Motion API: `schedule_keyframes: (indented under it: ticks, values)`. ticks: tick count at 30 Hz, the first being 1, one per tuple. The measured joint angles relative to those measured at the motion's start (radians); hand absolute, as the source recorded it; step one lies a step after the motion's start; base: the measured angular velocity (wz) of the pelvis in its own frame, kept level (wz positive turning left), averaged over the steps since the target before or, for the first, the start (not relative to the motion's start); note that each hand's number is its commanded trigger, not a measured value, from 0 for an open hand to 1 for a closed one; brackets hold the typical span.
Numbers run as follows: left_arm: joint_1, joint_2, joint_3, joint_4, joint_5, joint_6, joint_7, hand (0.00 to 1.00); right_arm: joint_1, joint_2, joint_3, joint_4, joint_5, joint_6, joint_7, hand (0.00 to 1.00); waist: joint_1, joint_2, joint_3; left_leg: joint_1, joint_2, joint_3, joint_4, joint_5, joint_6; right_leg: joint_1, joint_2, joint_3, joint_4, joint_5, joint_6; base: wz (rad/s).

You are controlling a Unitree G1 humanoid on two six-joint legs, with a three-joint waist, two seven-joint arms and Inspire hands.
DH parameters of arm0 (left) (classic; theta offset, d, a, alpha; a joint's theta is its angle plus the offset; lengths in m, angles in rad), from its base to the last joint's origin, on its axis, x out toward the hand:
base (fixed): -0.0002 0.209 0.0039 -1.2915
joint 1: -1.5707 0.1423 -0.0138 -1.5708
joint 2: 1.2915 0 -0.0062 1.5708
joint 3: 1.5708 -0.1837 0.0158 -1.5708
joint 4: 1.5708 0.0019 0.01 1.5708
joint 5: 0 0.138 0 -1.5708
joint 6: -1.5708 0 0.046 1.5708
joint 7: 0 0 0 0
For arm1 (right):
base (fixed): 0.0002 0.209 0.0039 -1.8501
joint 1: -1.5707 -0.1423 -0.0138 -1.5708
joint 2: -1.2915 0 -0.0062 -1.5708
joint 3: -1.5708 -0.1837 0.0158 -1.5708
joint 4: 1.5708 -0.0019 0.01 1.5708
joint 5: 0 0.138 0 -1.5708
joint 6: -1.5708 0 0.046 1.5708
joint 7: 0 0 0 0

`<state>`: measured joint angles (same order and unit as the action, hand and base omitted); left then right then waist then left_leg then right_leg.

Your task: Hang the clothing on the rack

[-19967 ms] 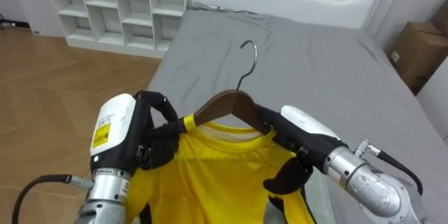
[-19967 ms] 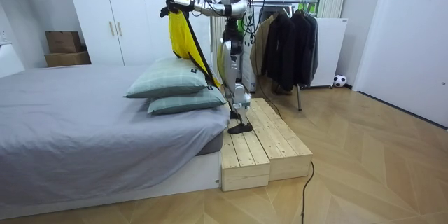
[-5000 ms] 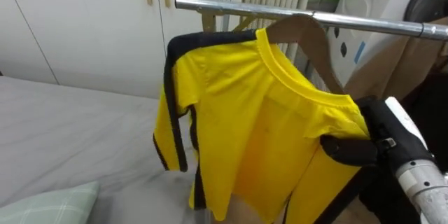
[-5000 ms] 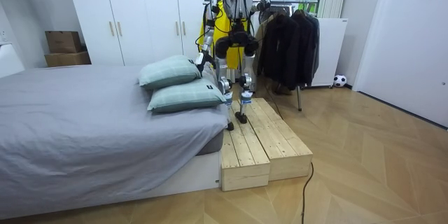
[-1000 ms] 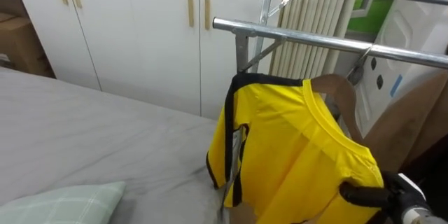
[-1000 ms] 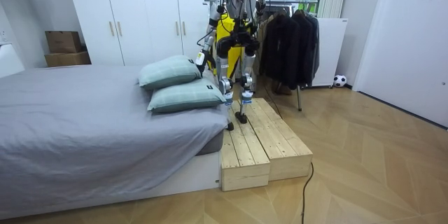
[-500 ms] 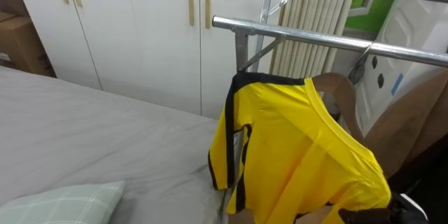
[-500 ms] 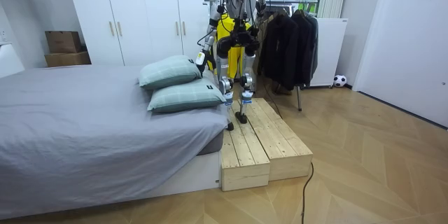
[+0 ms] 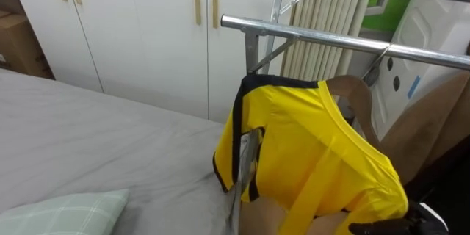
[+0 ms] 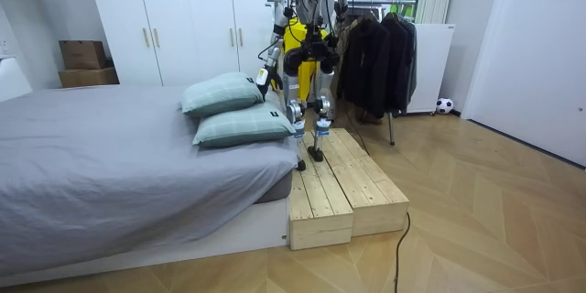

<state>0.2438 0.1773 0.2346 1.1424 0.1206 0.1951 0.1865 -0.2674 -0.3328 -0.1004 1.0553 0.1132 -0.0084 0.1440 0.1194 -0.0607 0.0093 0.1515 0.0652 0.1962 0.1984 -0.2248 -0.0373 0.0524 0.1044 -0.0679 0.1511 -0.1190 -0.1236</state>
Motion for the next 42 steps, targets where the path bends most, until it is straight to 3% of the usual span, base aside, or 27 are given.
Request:
schedule_keyframes:
  ticks: [12, 18, 42]
  values:
    - [0.0, 0.0, 0.001, 0.001, 0.0, 0.0, 0.0, 0.0, 0.0, 0.001, -0.001, -0.01, 0.0, -0.003, -0.039, 0.0, -0.004, 0.003, -0.0009, -0.004, 0.0, -0.003, 0.0, 0.0, 0.0, -0.003, 0.0, -0.001, 0.0, -0.001, 0.0, 0.0]
    - [-0.002, 0.0, 0.0, 0.001, 0.0, 0.0, -0.003, 0.0, 0.0, 0.001, -0.001, -0.029, 0.0, -0.003, -0.06, 0.0, -0.005, 0.008, -0.0078, -0.018, 0.0, -0.003, 0.001, 0.0, 0.0, -0.019, 0.0, -0.001, 0.002, 0.001, -0.001, 0.0]
    - [0.001, 0.0, 0.0, 0.005, 0.001, 0.002, -0.023, 0.0, -0.001, -0.002, -0.001, -0.07, -0.041, 0.011, -0.061, 0.0, -0.008, 0.006, -0.0058, -0.017, 0.0, -0.003, 0.0, 0.0, 0.0, -0.02, 0.001, 0.006, 0.002, -0.001, -0.001, 0.0]
